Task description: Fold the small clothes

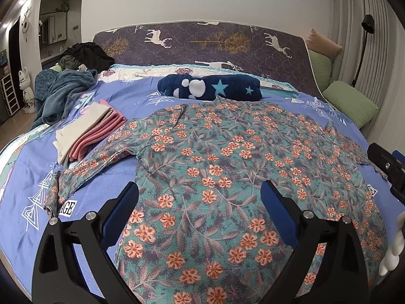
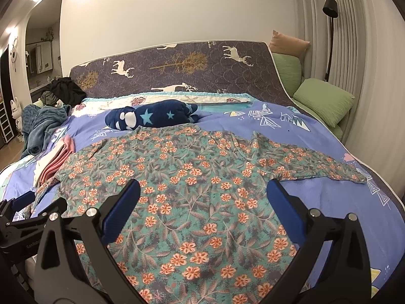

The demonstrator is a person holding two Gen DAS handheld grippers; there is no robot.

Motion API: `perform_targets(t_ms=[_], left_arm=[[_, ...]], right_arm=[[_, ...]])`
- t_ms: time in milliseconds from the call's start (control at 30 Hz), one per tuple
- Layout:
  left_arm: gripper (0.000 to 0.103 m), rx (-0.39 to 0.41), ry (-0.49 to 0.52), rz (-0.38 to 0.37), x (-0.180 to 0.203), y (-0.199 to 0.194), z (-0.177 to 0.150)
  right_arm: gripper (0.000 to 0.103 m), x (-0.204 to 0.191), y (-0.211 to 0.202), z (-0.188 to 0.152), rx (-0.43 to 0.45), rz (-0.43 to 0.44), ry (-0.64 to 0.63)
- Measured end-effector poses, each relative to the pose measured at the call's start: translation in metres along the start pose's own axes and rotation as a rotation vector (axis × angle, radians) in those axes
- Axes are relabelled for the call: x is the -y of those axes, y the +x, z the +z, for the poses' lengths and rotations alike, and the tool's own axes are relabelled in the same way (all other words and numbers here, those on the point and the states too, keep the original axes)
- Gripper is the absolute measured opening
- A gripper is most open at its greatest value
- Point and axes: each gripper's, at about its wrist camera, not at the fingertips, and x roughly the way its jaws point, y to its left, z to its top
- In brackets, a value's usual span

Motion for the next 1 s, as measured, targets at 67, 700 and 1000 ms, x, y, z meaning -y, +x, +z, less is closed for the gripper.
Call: perform_targets(t_ms=[67,700,1000], left_arm=[[0.097,-0.005,-0.003,0.002,-0.001,0.001,-0.001],[0.097,-0.032,0.000,0.005,-0.008,0.008,-0.004],[0.097,-0.042,0.002,0.006,-0.011,0.010,-0.005]], right_arm=[[0.101,-0.001,0.002,-0.001,-0.009,0.002,-0.002],[0.101,-0.009,0.009,-0.006,-0.050,0.008,-0.029],[0.101,-0.011,0.012,-0.007,-0.059,0.008,-0.036]])
